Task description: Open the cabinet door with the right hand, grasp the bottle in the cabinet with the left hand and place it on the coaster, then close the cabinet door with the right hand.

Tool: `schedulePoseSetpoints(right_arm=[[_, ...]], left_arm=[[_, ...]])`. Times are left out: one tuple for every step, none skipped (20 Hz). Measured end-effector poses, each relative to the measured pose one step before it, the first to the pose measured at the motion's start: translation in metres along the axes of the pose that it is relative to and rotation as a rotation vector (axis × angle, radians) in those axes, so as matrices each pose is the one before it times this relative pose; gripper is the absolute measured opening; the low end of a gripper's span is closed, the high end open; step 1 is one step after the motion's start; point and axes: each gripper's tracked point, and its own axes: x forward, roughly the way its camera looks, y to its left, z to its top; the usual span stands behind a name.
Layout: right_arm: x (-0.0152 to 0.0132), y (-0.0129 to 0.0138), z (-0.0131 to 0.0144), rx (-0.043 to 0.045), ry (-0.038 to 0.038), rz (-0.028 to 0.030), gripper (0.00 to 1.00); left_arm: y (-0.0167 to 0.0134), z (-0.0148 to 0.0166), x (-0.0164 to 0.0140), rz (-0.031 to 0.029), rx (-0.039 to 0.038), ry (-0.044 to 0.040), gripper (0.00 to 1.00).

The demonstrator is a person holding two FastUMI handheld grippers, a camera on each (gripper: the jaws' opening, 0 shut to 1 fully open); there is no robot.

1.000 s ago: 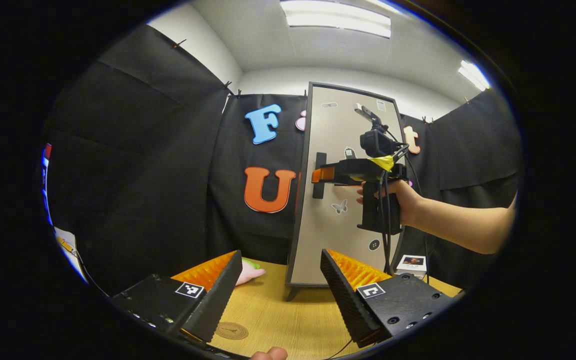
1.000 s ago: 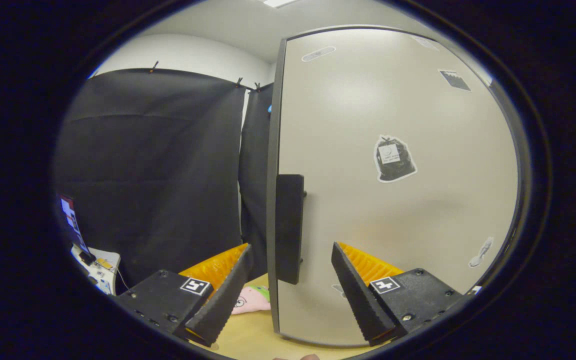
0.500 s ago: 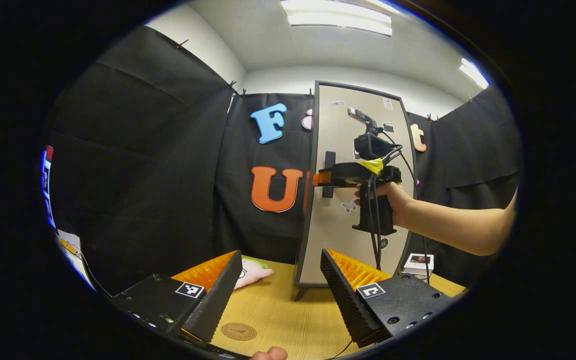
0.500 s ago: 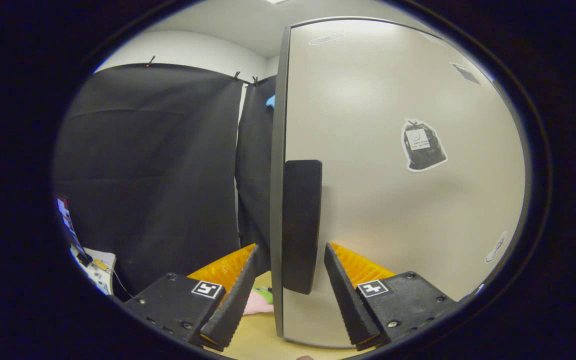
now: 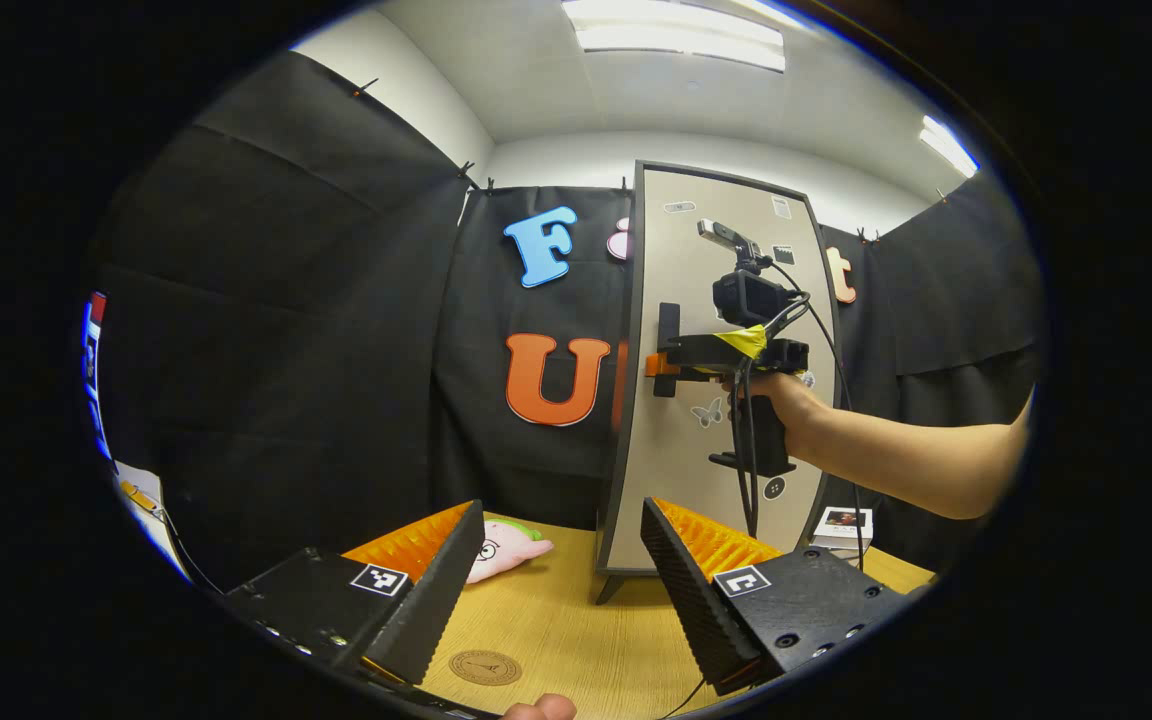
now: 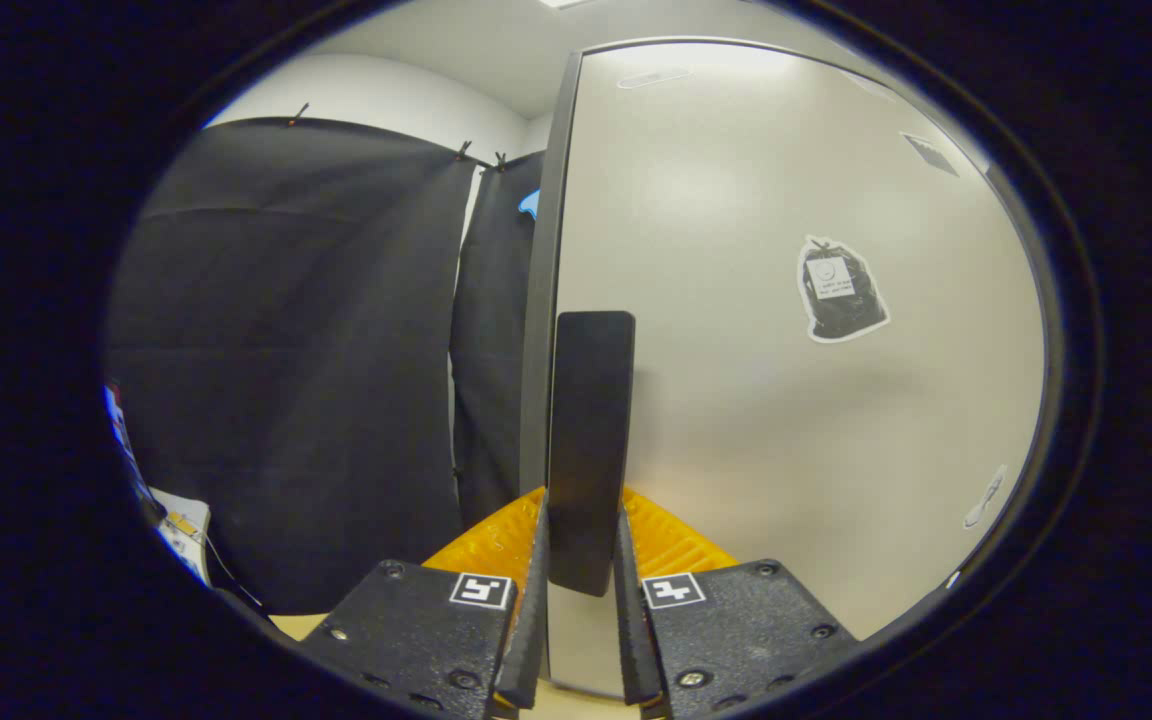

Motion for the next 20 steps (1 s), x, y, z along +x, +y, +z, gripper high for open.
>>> schedulePoseSetpoints(right_arm=[[0.0001,-0.00044,-0.00035,-0.00175,0.00107,-0.00405,0.33],[-0.00088,-0.00002,0.00005,-0.00143,0.00148,-0.00569,0.29],[0.00102,-0.00066,-0.00004,-0.00102,0.00159,-0.00778,0.28],[0.00027,-0.0004,0.00005,-0.00242,0.00147,-0.00453,0.26],[-0.00069,0.00059,-0.00059,0.00035,0.00188,-0.00058,0.26],[-0.00007,-0.00004,-0.00017,0.00378,0.00213,-0.00016,0.26],[0.00016,-0.00042,-0.00069,0.00285,0.00431,-0.00313,0.26],[-0.00023,0.00014,-0.00013,0.00512,-0.00134,-0.00484,0.25],[0.00027,-0.00015,0.00004,0.00071,-0.00495,-0.00417,0.25],[0.00037,-0.00065,0.0001,-0.01874,-0.00118,-0.00247,0.25],[-0.00049,-0.00032,-0.00106,-0.01738,0.00635,-0.00216,0.24],[-0.00141,0.00035,-0.00036,-0.00809,0.00758,-0.00127,0.25],[-0.0001,-0.0003,-0.00049,0.00359,0.00382,-0.00059,0.24],[-0.00053,0.00031,-0.00013,0.01113,0.00104,-0.00034,0.25],[-0.00011,-0.00004,0.00001,0.00491,-0.00114,0.00108,0.25],[-0.0004,-0.00062,-0.00044,-0.01167,0.006,0.00117,0.25],[-0.00138,-0.00007,-0.00106,-0.00533,0.00688,0.00057,0.24],[-0.00164,0.00072,-0.0002,0.00505,0.00324,0.00325,0.25],[-0.00269,0.00085,-0.00048,0.0136,0.00105,0.00824,0.25],[-0.00362,0.0016,0.00045,0.01061,-0.00214,0.01004,0.25]], left_arm=[[-0.00042,0.00026,-0.00101,-0.00364,-0.00445,-0.00197,0.95],[-0.00077,-0.00058,0.00008,-0.00197,-0.00158,-0.00053,0.95],[-0.00029,-0.00011,-0.00041,-0.00102,0.00064,0.00059,0.95],[-0.00019,0.00011,-0.00042,-0.00078,0.00036,-0.00053,0.95],[-0.00026,0.00041,-0.00068,-0.00074,-0.00064,-0.00202,0.95],[0.00202,-0.00015,-0.00014,0.00001,-0.0007,0.0008,0.95],[0.00136,-0.00014,-0.00094,0.00207,-0.00118,0.0014,0.95],[0.00071,0.0,-0.00112,0.00173,-0.00158,0.00122,0.95],[0.00043,0.00093,-0.00143,0.00095,-0.00103,0.0009,0.95],[-0.00012,0.00101,-0.00166,-0.00007,0.0,0.00151,0.95],[-0.00024,0.00079,-0.00225,-0.00183,0.00169,0.00126,0.95],[-0.00039,-0.00014,-0.00135,0.00036,0.00356,-0.00337,0.95],[0.00059,0.00088,-0.00091,0.00394,0.00418,-0.00505,0.95],[0.00283,0.00029,-0.00168,0.00644,0.00052,-0.00497,0.95],[-0.00025,0.00066,-0.00115,-0.00153,-0.00741,-0.00336,0.95],[-0.00354,0.00091,0.0,-0.00708,-0.01152,-0.00089,0.95],[-0.00087,-0.00063,-0.00144,-0.00161,-0.00783,0.00088,0.95],[0.00022,-0.00105,-0.00171,-0.00166,-0.00009,0.00006,0.95],[0.00082,-0.00115,-0.00094,0.0017,0.00646,-0.00031,0.95],[0.0017,-0.00232,0.00037,-0.00141,0.00679,0.00014,0.95]])
